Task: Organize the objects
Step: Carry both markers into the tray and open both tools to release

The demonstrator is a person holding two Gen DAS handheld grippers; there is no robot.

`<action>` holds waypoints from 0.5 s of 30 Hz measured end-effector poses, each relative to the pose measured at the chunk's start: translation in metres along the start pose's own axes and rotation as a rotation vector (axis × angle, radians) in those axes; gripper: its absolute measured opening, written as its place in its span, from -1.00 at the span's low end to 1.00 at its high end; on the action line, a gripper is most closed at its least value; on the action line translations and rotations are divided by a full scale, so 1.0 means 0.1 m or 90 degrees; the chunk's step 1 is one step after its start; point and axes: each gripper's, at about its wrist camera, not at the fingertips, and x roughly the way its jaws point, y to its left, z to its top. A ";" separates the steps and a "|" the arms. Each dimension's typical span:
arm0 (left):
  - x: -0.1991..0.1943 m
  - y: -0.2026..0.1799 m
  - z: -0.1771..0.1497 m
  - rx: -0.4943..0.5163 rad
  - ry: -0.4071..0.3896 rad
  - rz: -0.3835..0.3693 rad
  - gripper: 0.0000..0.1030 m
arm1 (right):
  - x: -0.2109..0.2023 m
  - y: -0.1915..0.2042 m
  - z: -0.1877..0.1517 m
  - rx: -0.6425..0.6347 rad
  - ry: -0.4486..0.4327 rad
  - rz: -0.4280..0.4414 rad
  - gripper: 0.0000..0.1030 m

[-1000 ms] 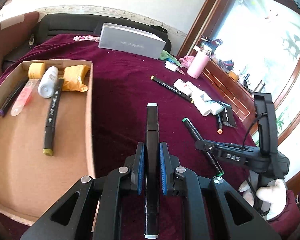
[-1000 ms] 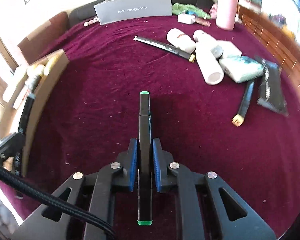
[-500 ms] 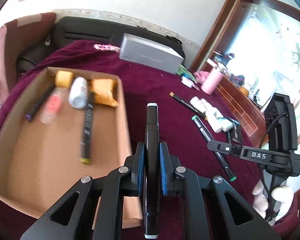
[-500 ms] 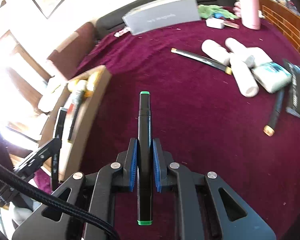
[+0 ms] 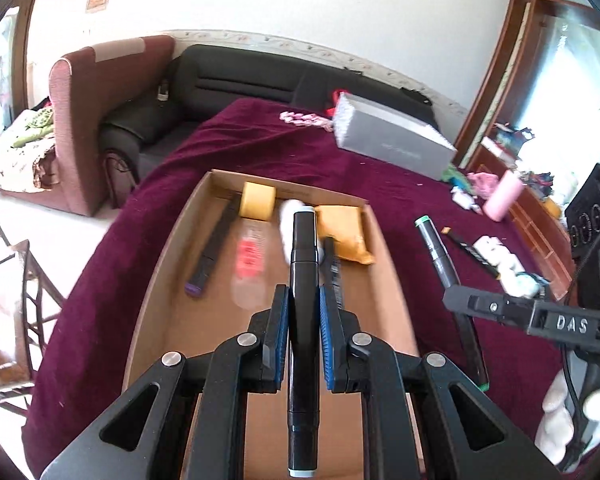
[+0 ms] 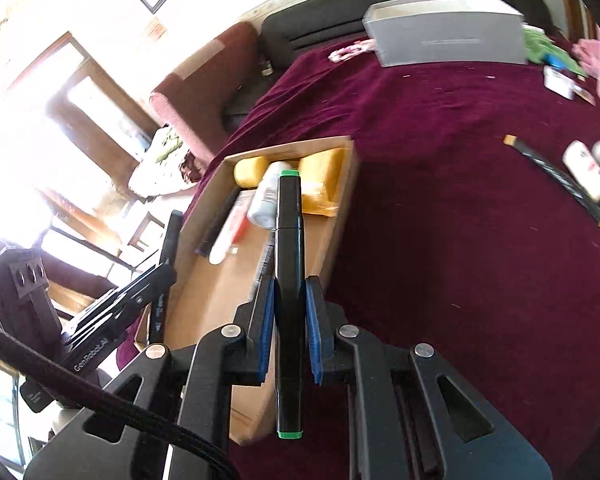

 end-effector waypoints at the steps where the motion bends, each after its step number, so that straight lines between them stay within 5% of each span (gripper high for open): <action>1: 0.06 0.02 0.03 0.002 0.005 0.005 -0.77 | 0.08 0.06 0.02 -0.004 0.006 0.000 -0.74; 15: 0.65 0.04 0.07 0.016 0.082 0.017 -0.77 | 0.83 0.06 0.15 0.016 0.064 -0.051 -0.74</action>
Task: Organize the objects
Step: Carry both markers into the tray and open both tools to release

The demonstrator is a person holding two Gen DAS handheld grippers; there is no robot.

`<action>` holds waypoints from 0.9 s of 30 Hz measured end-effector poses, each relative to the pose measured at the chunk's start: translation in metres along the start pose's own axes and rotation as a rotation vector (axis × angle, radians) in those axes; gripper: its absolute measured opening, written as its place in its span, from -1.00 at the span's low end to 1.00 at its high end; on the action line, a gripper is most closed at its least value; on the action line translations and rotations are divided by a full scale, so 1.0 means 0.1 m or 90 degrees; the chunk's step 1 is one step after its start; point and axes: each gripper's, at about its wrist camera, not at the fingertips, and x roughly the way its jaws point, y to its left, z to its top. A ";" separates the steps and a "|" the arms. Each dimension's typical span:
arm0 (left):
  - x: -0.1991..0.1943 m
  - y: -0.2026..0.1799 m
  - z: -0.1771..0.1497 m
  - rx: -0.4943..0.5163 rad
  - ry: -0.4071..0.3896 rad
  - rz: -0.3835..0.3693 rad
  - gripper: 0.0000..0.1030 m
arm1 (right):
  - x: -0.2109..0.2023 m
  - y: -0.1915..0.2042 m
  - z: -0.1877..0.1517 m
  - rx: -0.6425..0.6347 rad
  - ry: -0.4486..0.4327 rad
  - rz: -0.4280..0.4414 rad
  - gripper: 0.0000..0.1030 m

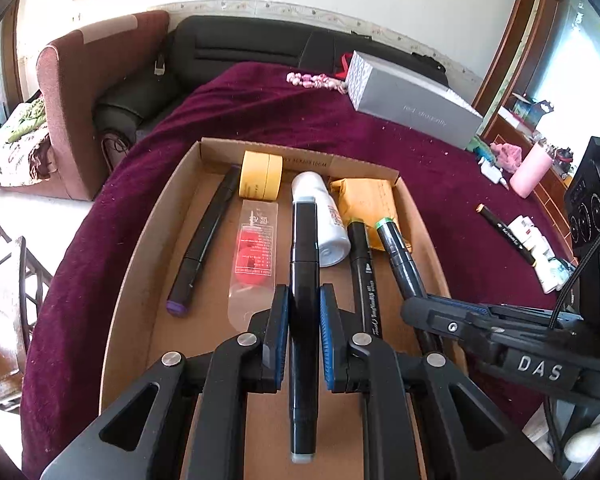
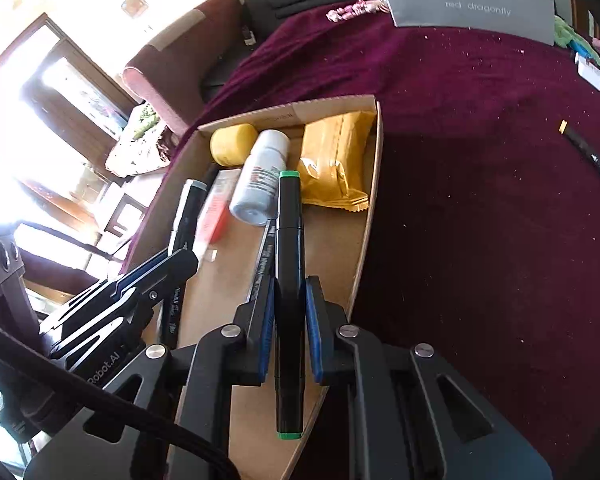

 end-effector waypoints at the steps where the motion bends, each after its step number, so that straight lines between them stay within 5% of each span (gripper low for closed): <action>1: 0.03 0.00 0.00 -0.001 0.005 0.000 -0.77 | 0.04 0.00 0.01 0.000 0.003 -0.005 -0.74; 19: 0.13 0.08 0.02 -0.028 0.051 0.001 -0.74 | 0.13 0.08 0.05 -0.024 0.002 -0.055 -0.74; 23: 0.11 0.13 0.02 -0.044 0.044 -0.008 -0.42 | 0.12 0.10 0.05 -0.032 0.003 -0.068 -0.70; 27: 0.07 0.21 0.02 -0.069 0.041 -0.025 -0.38 | 0.11 0.14 0.05 -0.043 -0.004 -0.081 -0.46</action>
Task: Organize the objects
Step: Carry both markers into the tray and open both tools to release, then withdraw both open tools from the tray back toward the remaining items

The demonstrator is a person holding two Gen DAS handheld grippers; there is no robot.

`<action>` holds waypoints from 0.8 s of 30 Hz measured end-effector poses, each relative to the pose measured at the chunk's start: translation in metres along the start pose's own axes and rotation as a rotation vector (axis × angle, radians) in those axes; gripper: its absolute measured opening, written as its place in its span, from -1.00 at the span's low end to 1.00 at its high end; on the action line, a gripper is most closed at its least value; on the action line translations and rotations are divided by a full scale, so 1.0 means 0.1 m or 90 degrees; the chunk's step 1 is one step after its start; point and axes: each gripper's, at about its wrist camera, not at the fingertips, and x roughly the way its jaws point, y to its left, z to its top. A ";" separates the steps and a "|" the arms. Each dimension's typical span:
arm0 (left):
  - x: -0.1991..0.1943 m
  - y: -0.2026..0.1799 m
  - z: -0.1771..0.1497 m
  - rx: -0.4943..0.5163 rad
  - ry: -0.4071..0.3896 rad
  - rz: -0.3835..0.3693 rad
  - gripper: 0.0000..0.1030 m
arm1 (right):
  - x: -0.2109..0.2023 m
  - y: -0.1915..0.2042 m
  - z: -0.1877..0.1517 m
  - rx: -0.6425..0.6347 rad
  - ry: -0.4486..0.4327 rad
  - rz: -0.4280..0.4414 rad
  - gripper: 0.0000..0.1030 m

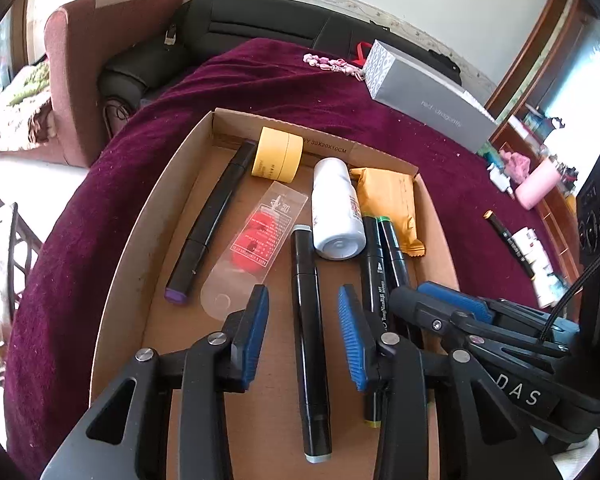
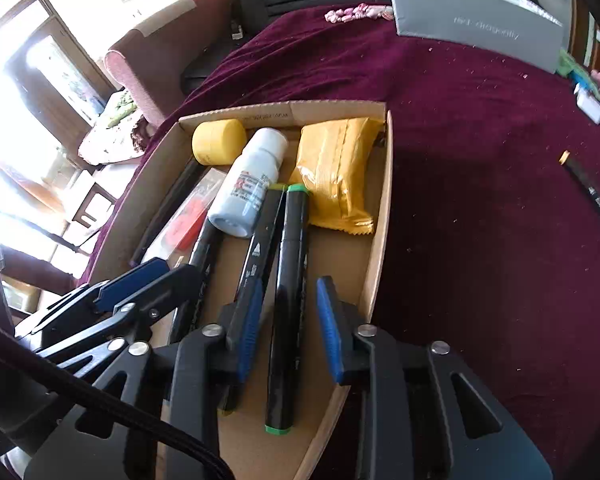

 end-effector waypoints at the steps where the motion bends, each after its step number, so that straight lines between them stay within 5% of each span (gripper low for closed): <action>1: -0.03 0.03 0.00 -0.011 -0.004 -0.007 -0.34 | -0.01 0.00 0.00 0.000 -0.001 0.001 -0.42; 8: -0.39 0.05 -0.05 -0.037 -0.071 -0.041 -0.10 | -0.19 0.02 -0.03 -0.013 -0.035 0.005 -0.01; 24: -0.89 -0.54 -0.35 -0.030 -0.135 -0.061 -0.06 | -1.07 -0.16 -0.36 -0.078 -0.194 -0.090 0.32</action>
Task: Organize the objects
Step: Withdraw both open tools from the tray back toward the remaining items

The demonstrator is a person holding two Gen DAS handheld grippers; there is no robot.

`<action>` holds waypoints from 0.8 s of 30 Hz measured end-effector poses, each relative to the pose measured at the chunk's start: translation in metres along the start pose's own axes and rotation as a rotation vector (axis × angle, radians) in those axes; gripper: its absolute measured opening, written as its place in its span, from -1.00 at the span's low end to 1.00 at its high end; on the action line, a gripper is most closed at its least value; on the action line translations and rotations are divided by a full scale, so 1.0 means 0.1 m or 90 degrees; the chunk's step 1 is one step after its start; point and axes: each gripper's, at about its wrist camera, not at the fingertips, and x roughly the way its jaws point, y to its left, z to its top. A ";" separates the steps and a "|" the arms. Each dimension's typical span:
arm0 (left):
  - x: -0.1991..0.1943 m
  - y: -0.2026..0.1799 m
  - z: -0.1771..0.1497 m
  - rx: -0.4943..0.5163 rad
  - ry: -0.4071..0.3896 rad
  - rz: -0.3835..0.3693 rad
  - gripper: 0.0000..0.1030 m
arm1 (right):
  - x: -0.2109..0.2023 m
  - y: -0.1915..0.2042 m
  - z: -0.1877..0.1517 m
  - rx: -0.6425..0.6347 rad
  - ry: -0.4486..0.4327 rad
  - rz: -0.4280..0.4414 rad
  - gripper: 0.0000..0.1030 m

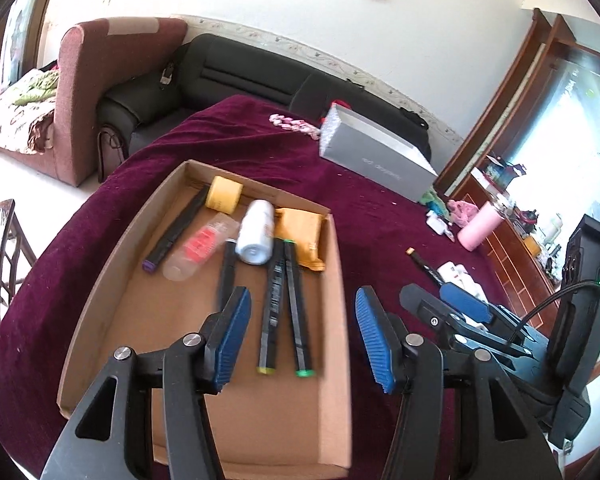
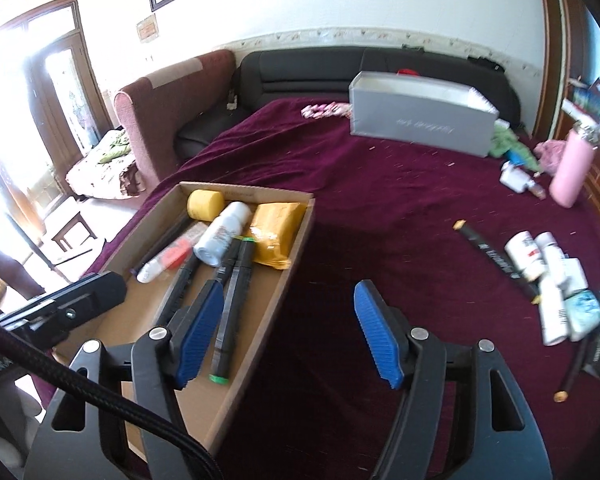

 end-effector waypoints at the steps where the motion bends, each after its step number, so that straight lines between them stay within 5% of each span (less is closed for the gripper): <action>1: -0.01 -0.07 -0.02 0.006 -0.001 -0.002 -0.06 | -0.05 -0.05 -0.02 -0.001 -0.007 -0.008 0.32; 15: 0.14 -0.96 -0.25 0.093 0.037 -0.023 -0.06 | -0.45 -0.92 -0.23 0.068 -0.037 -0.053 0.44; 24: 0.51 -1.28 -0.50 0.126 0.113 -0.023 -0.06 | -0.54 -1.75 -0.26 0.150 -0.035 -0.082 0.46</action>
